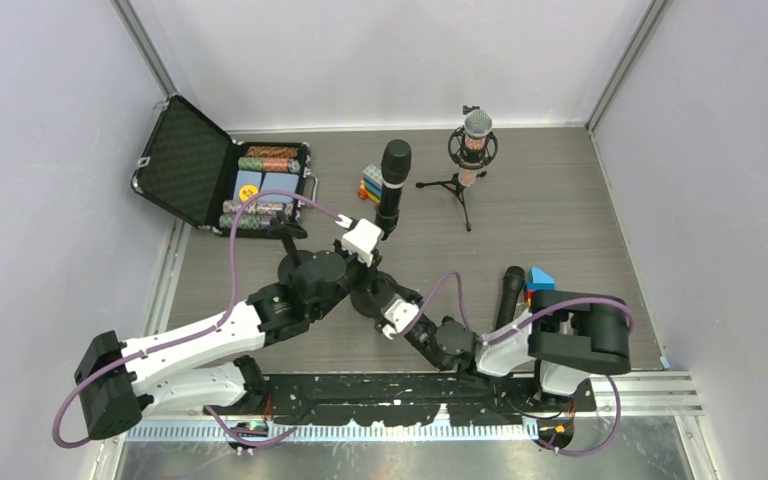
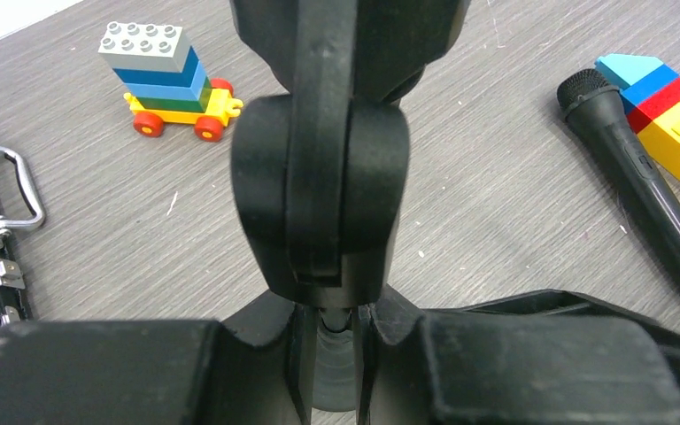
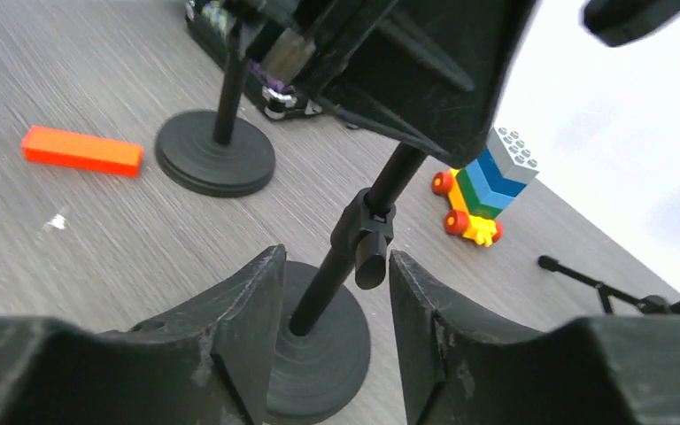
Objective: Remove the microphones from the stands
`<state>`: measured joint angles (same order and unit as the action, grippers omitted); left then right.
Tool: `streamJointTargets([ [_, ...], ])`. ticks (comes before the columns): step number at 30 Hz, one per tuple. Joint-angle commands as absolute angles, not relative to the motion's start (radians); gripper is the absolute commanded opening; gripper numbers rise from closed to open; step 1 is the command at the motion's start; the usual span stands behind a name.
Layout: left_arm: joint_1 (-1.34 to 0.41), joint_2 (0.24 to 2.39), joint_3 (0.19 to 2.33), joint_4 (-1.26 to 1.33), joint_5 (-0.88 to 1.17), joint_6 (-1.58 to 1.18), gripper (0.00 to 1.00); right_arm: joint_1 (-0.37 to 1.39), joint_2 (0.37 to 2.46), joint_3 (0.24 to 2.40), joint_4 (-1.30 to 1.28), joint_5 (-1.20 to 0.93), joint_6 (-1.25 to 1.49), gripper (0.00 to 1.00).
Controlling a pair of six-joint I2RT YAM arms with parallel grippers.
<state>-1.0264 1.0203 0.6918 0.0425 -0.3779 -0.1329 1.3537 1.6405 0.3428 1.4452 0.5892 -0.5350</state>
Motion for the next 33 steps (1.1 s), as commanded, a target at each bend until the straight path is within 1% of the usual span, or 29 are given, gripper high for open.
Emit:
streamJointTargets([
  [1,-1.032,1.000,0.678,0.069,-0.397,-0.152,0.00,1.374,1.496,0.320,1.442,0.666,-0.315,0.55],
  [2,-1.032,0.998,0.678,0.069,-0.399,-0.154,0.00,1.374,1.476,0.317,1.442,0.700,-0.232,0.59],
  [5,-1.032,0.997,0.678,0.075,-0.407,-0.162,0.00,1.372,1.379,0.310,1.440,0.922,-0.059,0.61],
  [6,-1.032,0.996,0.678,0.078,-0.408,-0.163,0.00,1.371,1.361,0.300,1.441,0.976,0.015,0.61],
  [9,-1.031,0.997,0.679,0.079,-0.405,-0.165,0.00,1.361,1.285,0.276,1.439,1.007,0.132,0.60],
  [11,-1.031,0.997,0.681,0.071,-0.411,-0.156,0.00,1.354,1.247,0.269,1.439,1.063,0.174,0.59],
  [12,-1.032,0.996,0.680,0.070,-0.413,-0.153,0.00,1.352,1.242,0.273,1.438,1.160,0.193,0.58],
  [13,-1.032,0.995,0.680,0.069,-0.415,-0.152,0.00,1.350,1.234,0.276,1.436,1.220,0.244,0.56],
  [14,-1.032,0.995,0.679,0.070,-0.416,-0.152,0.00,1.350,1.229,0.277,1.436,1.325,0.277,0.55],
  [16,-1.032,0.996,0.681,0.071,-0.413,-0.152,0.00,1.350,1.193,0.246,1.432,1.391,0.435,0.50],
  [17,-1.032,0.998,0.684,0.068,-0.413,-0.153,0.00,1.350,1.182,0.231,1.420,1.394,0.584,0.47],
  [20,-1.032,1.001,0.692,0.061,-0.410,-0.153,0.00,1.350,1.117,0.210,1.324,1.341,0.806,0.42],
  [22,-1.032,1.002,0.692,0.061,-0.411,-0.154,0.00,1.350,1.059,0.253,1.107,1.339,1.022,0.40],
  [23,-1.032,1.002,0.692,0.062,-0.411,-0.154,0.00,1.350,1.038,0.303,0.862,1.336,1.232,0.40],
  [24,-1.031,1.002,0.693,0.060,-0.411,-0.153,0.00,1.350,0.994,0.334,0.551,1.328,1.488,0.40],
  [25,-1.032,1.000,0.693,0.058,-0.412,-0.153,0.00,1.350,0.976,0.406,0.387,1.308,1.633,0.40],
  [26,-1.032,1.000,0.694,0.056,-0.414,-0.153,0.00,1.350,0.950,0.440,0.126,1.295,1.846,0.42],
  [27,-1.031,0.998,0.693,0.055,-0.414,-0.153,0.00,1.350,0.942,0.490,0.036,1.276,1.907,0.43],
  [28,-1.032,0.996,0.693,0.054,-0.416,-0.155,0.00,1.350,0.928,0.500,-0.032,1.266,1.961,0.46],
  [30,-1.031,0.993,0.689,0.056,-0.418,-0.156,0.00,1.350,0.904,0.503,-0.058,1.232,2.032,0.50],
  [33,-1.032,0.992,0.687,0.058,-0.423,-0.155,0.00,1.350,0.912,0.504,-0.116,1.154,2.205,0.52],
])
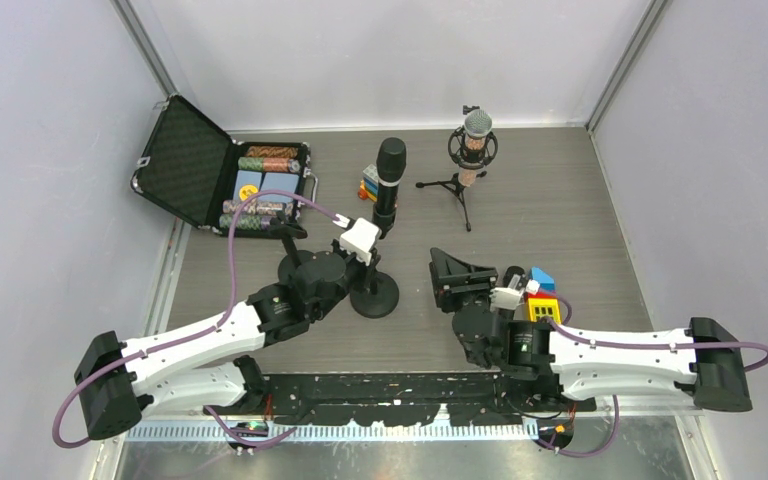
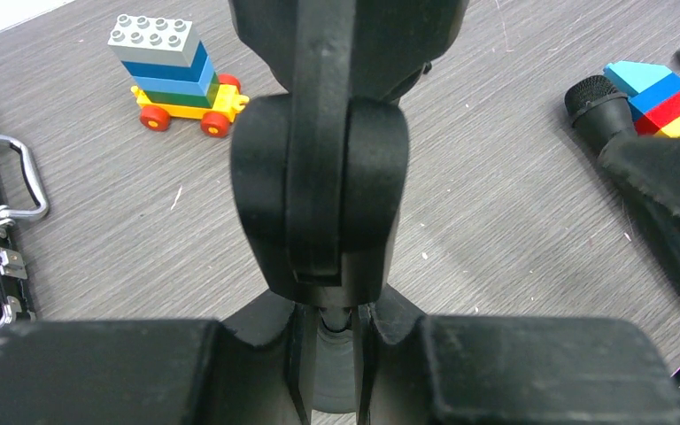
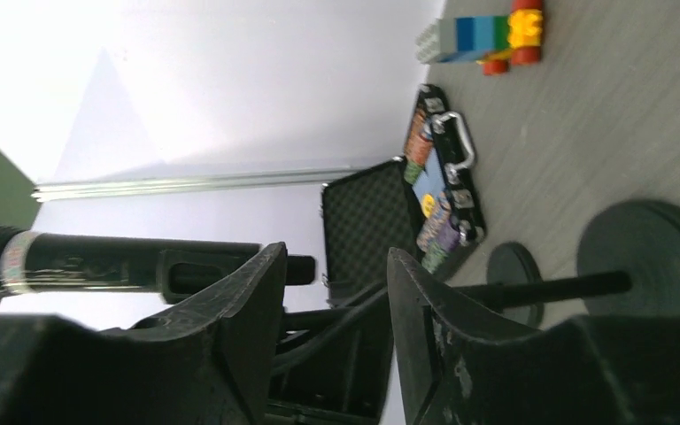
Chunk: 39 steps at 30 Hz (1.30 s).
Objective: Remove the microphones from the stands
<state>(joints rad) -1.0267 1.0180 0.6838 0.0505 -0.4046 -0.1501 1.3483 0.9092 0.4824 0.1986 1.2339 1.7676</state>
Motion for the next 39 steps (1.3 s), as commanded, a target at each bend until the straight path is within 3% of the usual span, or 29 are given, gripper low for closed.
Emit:
streamJointTargets([
  [1,-1.032,0.993,0.688,0.059,-0.423,-0.154,0.00,1.350,0.922,0.518,-0.158,1.120,2.291,0.53],
  [17,-1.032,0.986,0.702,0.039,-0.429,-0.137,0.00,1.350,1.146,0.617,-0.081,0.938,2.430,0.50],
  [23,-1.032,0.976,0.694,0.054,-0.439,-0.138,0.00,1.346,1.217,0.590,0.126,0.898,2.409,0.46],
  [39,-1.031,0.984,0.689,0.053,-0.431,-0.153,0.00,1.304,1.315,0.563,0.302,0.793,2.390,0.44],
])
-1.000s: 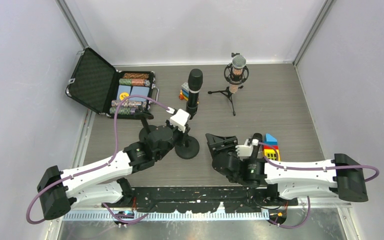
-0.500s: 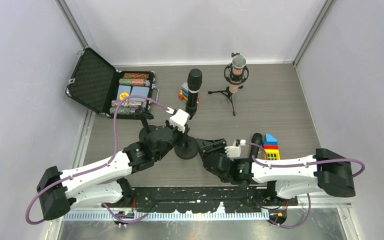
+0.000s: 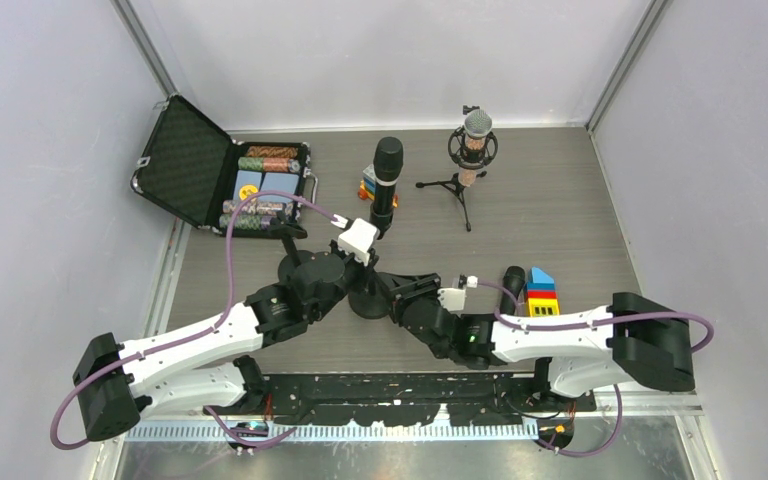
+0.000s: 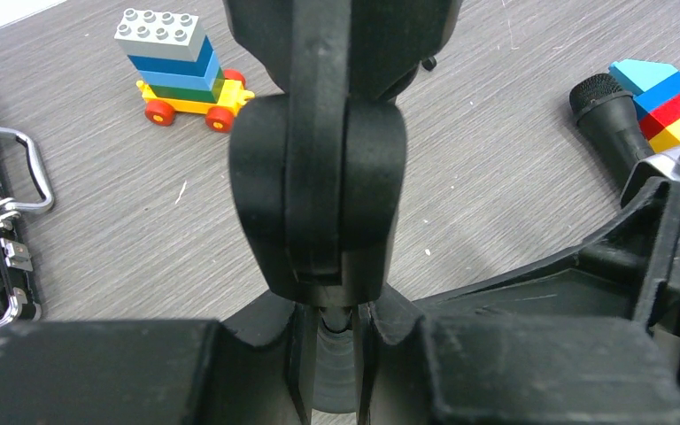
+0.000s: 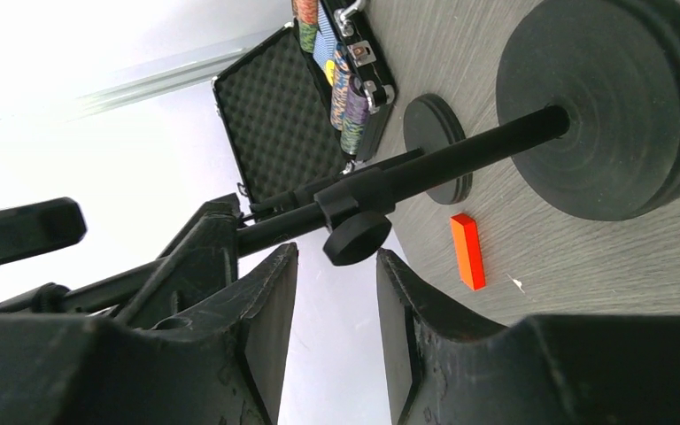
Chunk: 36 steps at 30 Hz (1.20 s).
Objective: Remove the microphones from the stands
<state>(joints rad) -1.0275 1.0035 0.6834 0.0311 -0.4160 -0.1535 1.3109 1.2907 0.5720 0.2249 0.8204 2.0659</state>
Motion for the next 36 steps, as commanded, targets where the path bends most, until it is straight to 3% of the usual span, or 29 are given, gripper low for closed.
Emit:
streamJointTargets([
  [1,-1.032,0.983,0.688,0.052,-0.431,-0.153,0.00,1.303,1.318,0.565,0.301,0.793,2.391,0.44],
  [9,-1.031,0.973,0.683,0.053,-0.433,-0.155,0.00,1.245,1.328,0.508,0.398,0.771,2.349,0.44],
  [16,-1.031,0.981,0.681,0.058,-0.432,-0.158,0.00,1.215,1.371,0.485,0.535,0.729,2.309,0.27],
  [21,-1.032,0.979,0.681,0.054,-0.435,-0.156,0.00,1.215,1.386,0.497,0.547,0.704,2.307,0.39],
  [27,-1.032,0.968,0.675,0.052,-0.446,-0.152,0.00,1.220,1.302,0.525,0.302,0.716,2.367,0.52],
  [36,-1.031,0.981,0.676,0.060,-0.441,-0.153,0.00,1.221,1.348,0.490,0.510,0.654,2.373,0.49],
])
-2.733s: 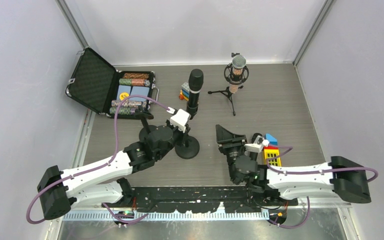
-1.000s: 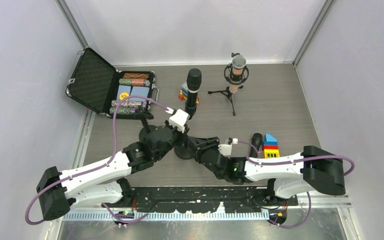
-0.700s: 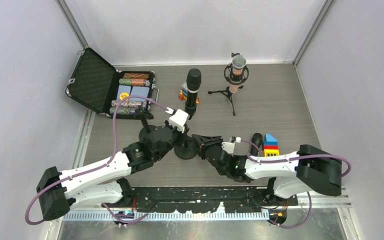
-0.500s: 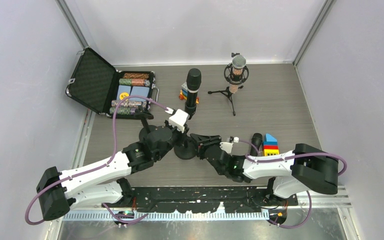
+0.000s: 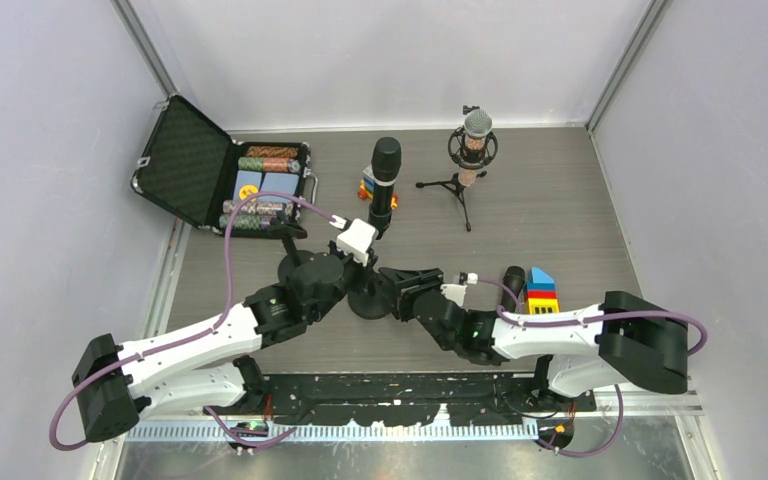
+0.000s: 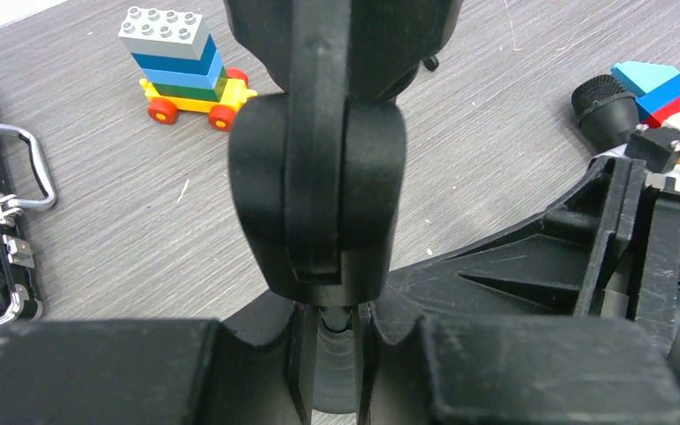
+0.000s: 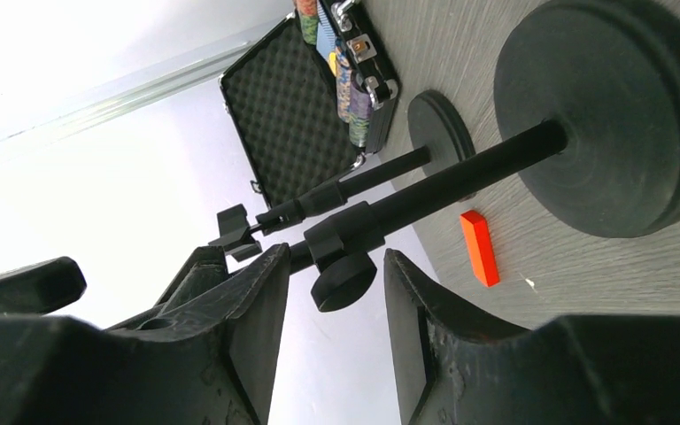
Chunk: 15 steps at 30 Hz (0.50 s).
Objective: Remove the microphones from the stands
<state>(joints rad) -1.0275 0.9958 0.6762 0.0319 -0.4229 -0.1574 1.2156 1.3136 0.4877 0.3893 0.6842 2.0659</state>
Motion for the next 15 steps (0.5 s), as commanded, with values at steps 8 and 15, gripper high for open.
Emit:
streamJointTargets([
  [8,-1.031,0.969,0.674,0.054,-0.445,-0.153,0.00,1.221,1.395,0.515,0.557,0.641,2.350,0.35],
  [15,-1.031,0.974,0.676,0.055,-0.443,-0.150,0.00,1.221,1.323,0.507,0.455,0.691,2.345,0.34],
])
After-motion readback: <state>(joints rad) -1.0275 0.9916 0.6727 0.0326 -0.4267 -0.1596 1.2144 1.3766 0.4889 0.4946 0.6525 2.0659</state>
